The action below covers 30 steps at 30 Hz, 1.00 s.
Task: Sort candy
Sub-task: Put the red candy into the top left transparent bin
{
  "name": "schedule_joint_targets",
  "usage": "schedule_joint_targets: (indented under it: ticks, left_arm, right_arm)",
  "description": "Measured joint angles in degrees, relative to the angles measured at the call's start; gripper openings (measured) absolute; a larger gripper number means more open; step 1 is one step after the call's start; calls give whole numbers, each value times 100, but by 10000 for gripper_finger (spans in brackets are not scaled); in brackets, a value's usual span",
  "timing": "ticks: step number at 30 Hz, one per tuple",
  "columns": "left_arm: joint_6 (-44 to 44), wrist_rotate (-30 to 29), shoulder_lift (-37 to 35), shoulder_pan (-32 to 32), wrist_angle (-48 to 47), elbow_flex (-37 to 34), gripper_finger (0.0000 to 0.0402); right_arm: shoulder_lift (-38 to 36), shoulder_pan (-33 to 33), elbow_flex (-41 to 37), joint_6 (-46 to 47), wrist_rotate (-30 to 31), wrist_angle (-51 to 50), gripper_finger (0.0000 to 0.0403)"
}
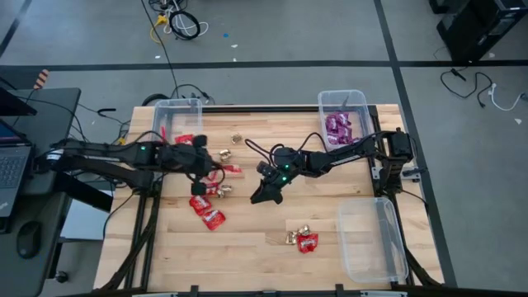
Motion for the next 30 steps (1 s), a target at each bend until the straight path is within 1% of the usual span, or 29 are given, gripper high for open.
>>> schedule_joint_targets:
  ticks: [10,15,17,22,25,30]
  left_arm:
    - [-653,-1972,-798,112,-287,0,10]
    - [-1176,-3005,-1065,481,-621,0,10]
    - [-1346,-3306,-1142,690,-820,0,9]
    - [-1792,-3366,-1270,1291,-1319,0,9]
    - [-1949,-3247,-1265,1628,-1537,0,9]
    - [-1961,-2599,-1258,2194,-1731,150,9]
  right_arm:
    - [0,0,0,-212,201,-2,130]
    - [0,0,0,-342,281,-2,130]
    - [0,0,0,-416,367,-1,130]
    - [0,0,0,-567,529,0,130]
    - [0,0,0,-634,608,0,130]
    - [0,-2,0,-773,659,0,130]
